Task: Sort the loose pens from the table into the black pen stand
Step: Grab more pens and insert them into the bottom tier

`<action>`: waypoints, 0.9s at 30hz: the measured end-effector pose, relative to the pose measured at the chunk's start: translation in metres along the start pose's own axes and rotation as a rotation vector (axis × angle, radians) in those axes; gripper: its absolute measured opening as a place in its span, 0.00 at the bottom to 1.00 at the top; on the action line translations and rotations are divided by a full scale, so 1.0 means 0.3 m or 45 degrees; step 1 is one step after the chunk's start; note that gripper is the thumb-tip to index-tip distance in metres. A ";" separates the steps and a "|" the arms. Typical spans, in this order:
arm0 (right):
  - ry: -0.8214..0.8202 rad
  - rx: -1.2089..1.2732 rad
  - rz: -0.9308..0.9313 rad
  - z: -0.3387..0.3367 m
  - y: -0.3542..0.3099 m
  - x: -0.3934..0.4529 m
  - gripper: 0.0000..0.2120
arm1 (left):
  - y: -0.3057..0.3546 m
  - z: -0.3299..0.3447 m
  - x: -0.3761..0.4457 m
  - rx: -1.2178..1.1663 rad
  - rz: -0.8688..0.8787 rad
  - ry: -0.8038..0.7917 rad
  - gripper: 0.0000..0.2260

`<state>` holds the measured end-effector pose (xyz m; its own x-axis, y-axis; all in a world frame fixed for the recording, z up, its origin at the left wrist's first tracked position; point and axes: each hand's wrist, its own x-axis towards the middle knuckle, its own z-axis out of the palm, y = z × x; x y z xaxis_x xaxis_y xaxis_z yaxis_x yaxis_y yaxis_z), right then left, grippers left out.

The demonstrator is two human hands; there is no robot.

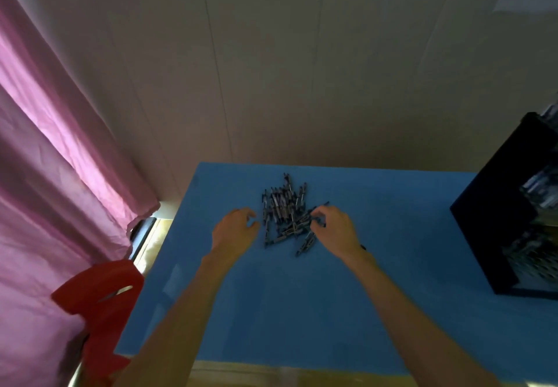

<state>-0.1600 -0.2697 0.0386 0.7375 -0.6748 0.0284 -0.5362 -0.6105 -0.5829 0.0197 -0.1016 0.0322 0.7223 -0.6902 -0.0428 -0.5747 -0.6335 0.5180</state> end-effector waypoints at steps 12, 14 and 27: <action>0.075 0.044 0.161 0.181 -0.013 0.145 0.10 | -0.127 0.133 0.290 0.000 -0.114 -0.077 0.10; 0.092 0.039 0.157 0.214 -0.009 0.155 0.11 | -0.138 0.170 0.332 0.046 -0.114 -0.102 0.12; 0.161 0.093 0.155 0.323 0.061 0.220 0.13 | -0.134 0.338 0.465 0.253 -0.064 -0.123 0.20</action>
<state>-0.0812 -0.2852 -0.0488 0.6090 -0.7914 0.0534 -0.5836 -0.4927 -0.6455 0.1045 -0.2080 -0.0813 0.7171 -0.6805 -0.1509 -0.6104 -0.7176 0.3353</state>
